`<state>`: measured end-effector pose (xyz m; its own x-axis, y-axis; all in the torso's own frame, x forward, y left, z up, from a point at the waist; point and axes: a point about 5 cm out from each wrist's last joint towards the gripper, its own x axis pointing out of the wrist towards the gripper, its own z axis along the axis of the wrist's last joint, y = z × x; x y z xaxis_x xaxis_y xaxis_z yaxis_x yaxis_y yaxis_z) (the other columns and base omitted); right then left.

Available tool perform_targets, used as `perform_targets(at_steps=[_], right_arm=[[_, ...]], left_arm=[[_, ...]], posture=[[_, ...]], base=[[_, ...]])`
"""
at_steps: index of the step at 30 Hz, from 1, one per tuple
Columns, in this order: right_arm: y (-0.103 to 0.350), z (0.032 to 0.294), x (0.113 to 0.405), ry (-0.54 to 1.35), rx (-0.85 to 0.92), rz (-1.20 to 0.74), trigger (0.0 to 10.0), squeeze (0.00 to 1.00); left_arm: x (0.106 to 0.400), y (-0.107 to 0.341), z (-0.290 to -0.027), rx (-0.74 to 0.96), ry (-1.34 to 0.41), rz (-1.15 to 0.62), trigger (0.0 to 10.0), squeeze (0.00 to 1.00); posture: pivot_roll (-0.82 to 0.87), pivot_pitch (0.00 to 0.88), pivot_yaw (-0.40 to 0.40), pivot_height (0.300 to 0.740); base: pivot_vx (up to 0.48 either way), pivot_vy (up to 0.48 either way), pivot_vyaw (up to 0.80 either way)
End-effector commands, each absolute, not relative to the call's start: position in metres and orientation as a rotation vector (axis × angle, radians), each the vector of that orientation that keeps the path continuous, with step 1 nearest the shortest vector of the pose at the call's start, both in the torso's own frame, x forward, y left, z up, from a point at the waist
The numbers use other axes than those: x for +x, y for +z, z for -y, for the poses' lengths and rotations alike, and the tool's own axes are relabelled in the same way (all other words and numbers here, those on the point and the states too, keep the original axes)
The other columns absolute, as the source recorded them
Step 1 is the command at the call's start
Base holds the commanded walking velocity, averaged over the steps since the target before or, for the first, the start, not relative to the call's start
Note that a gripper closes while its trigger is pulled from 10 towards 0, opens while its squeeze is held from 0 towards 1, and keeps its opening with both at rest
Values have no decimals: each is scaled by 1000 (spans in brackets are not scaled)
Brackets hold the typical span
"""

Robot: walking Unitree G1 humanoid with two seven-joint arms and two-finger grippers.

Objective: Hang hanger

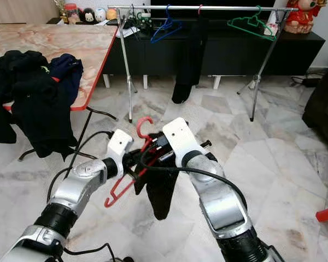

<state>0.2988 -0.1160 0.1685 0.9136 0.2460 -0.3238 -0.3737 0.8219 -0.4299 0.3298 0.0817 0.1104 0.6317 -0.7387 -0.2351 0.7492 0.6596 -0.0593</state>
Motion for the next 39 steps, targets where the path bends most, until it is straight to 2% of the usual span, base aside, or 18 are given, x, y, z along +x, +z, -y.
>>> perform_targets(at_steps=[1, 6, 12, 16, 20, 28, 35, 36, 37, 39], right_arm=[[178, 117, 305, 340, -562, -208, 10000, 0], [188, 132, 325, 297, -668, -158, 10000, 0], [187, 132, 333, 352, -681, -167, 10000, 0], [190, 119, 330, 459, -501, -176, 10000, 0], [191, 109, 323, 565, -414, -197, 10000, 0], [181, 106, 315, 652, -388, -240, 10000, 0], [185, 96, 297, 727, -369, -260, 10000, 0], [185, 97, 296, 722, -383, -265, 10000, 0], [181, 107, 300, 630, -434, -280, 10000, 0], [176, 116, 304, 559, -426, -303, 10000, 0]], left_arm=[[327, 118, -77, 31, -903, -212, 10000, 0], [326, 121, -74, 3, -930, -209, 10000, 0], [323, 123, -73, -21, -959, -206, 10000, 0], [318, 122, -72, -24, -990, -212, 10000, 0], [320, 121, -74, -20, -965, -208, 10000, 0], [320, 120, -72, -20, -958, -207, 10000, 0], [332, 127, -77, -5, -816, -126, 10000, 0], [334, 129, -78, -7, -800, -116, 10000, 0], [336, 131, -80, -7, -770, -100, 10000, 0], [338, 133, -80, -17, -759, -85, 10000, 0]], posture=[[-61, 1, -16, 740], [-68, 5, -13, 740], [-64, 8, -15, 740], [-63, 9, -15, 740], [-63, 9, -15, 740], [-63, 9, -15, 740], [-70, 14, -12, 740], [-74, 18, -13, 740], [-74, 18, -13, 740], [-74, 18, -13, 740]], base=[[0, 0, 0], [0, 0, 0], [0, 0, 0], [0, 0, 0], [0, 0, 0], [0, 0, 0], [0, 0, 0], [0, 0, 0], [0, 0, 0], [0, 0, 0]])
